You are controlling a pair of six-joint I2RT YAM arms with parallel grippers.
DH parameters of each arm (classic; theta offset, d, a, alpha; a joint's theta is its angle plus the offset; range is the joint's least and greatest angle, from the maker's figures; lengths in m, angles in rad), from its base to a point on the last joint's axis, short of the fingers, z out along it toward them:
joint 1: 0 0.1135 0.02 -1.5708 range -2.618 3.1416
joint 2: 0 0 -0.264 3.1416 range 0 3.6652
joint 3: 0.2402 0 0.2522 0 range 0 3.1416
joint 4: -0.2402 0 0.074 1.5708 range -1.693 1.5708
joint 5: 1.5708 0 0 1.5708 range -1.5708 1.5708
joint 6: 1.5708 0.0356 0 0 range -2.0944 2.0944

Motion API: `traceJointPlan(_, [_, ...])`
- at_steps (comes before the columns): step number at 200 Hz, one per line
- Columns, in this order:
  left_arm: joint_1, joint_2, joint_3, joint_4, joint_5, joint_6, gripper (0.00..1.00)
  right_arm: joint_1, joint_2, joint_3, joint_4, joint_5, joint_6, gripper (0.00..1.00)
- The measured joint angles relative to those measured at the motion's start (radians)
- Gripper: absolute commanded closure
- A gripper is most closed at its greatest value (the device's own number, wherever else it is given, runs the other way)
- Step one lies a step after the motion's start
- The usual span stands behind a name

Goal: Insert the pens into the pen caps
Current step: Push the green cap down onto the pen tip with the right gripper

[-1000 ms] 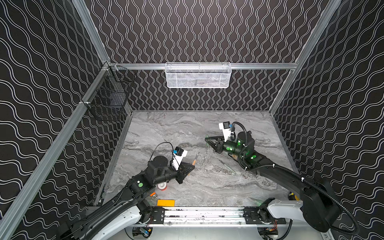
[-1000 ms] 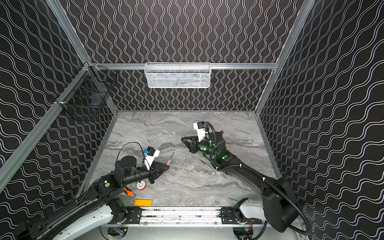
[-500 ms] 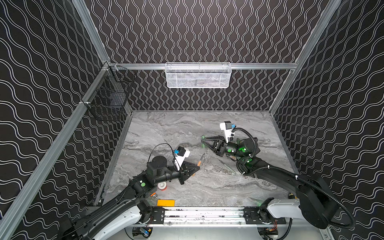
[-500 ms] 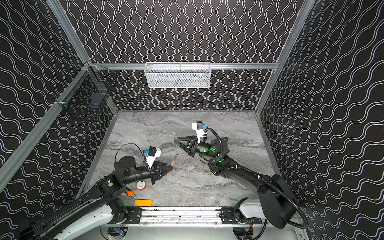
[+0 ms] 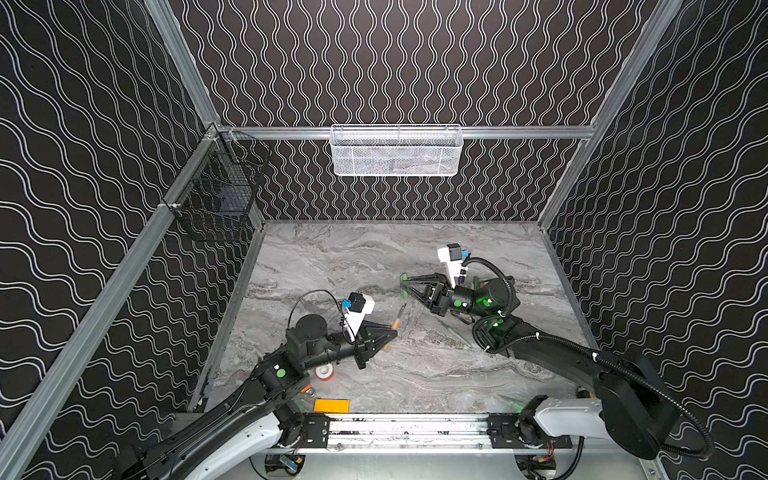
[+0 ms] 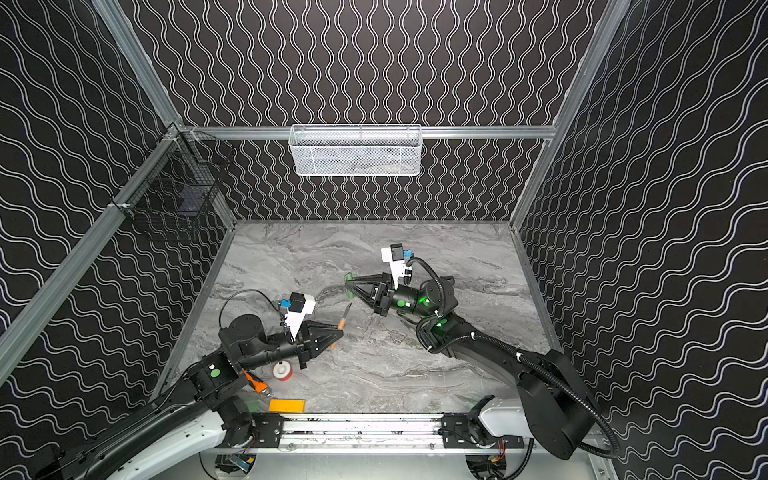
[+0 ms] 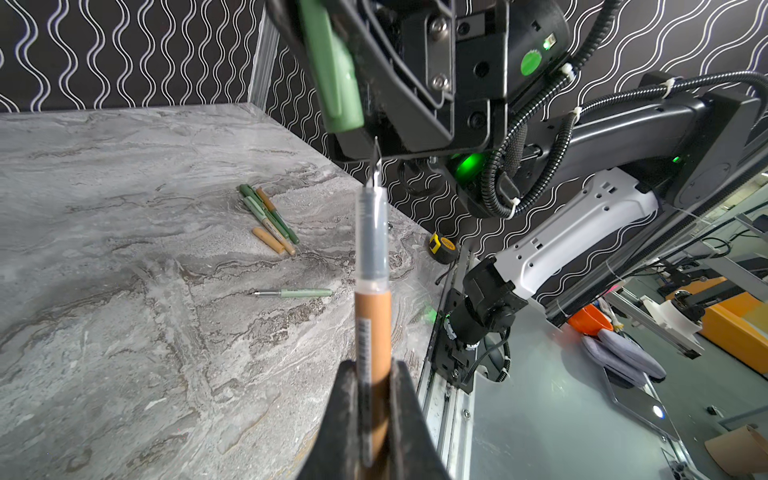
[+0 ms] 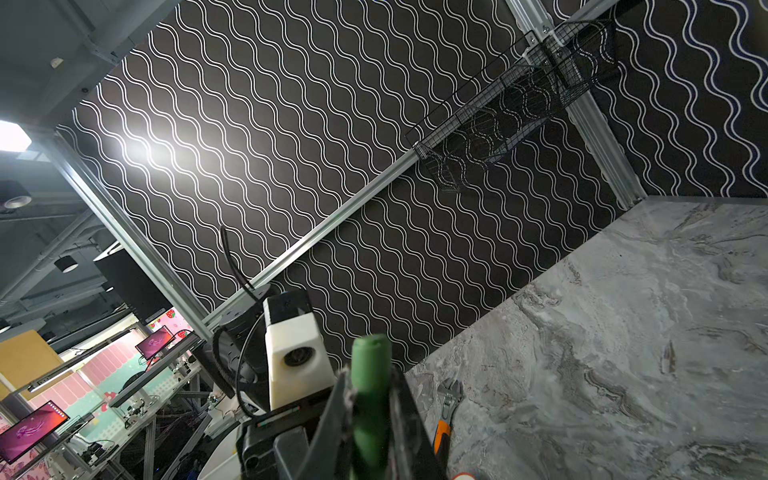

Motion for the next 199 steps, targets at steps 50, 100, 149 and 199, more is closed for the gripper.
traceJointPlan(50, [0.001, 0.0, -0.001, 0.0, -0.015, 0.0, 1.0, 0.014, 0.0, 0.002, 0.003, -0.001, 0.0, 0.92])
traceJointPlan(100, [0.002, -0.008, -0.001, -0.001, -0.019, 0.0, 1.0, 0.03, 0.0, 0.012, 0.003, -0.005, -0.008, 0.92])
traceJointPlan(149, [0.003, -0.028, -0.001, -0.003, -0.027, 0.0, 1.0, 0.038, 0.01, 0.013, 0.003, -0.009, -0.016, 0.92])
traceJointPlan(199, [0.003, -0.036, -0.001, -0.011, -0.035, 0.001, 1.0, 0.045, 0.024, 0.017, 0.021, -0.015, -0.006, 0.92])
